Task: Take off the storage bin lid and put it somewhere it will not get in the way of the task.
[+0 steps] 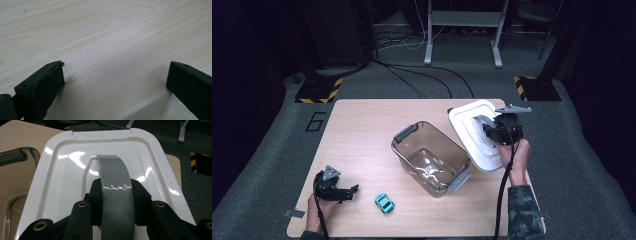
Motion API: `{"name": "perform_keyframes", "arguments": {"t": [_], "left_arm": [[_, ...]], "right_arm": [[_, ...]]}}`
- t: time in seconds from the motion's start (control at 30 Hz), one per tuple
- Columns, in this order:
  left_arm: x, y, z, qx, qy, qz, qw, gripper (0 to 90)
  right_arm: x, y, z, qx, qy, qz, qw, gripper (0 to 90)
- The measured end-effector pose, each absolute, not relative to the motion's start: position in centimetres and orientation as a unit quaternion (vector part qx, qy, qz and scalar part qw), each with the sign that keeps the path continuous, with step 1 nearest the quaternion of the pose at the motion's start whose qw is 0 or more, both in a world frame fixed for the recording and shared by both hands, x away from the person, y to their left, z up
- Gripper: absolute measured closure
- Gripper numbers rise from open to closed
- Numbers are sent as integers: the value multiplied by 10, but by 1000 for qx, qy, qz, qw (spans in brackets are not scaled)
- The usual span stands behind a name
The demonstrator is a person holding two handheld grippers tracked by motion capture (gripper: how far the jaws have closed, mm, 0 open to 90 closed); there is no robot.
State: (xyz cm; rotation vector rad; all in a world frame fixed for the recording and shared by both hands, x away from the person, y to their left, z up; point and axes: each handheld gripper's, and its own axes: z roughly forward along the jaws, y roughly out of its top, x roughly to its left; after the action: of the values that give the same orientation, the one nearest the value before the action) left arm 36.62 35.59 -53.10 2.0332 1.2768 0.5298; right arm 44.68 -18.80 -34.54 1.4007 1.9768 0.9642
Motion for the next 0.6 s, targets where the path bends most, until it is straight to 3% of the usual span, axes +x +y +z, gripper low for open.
{"name": "perform_keyframes", "arguments": {"t": [0.6], "left_arm": [[366,356,-531,779,489,203,335,13]], "right_arm": [[459,-203,-363,559,704,345,272,671]]}}
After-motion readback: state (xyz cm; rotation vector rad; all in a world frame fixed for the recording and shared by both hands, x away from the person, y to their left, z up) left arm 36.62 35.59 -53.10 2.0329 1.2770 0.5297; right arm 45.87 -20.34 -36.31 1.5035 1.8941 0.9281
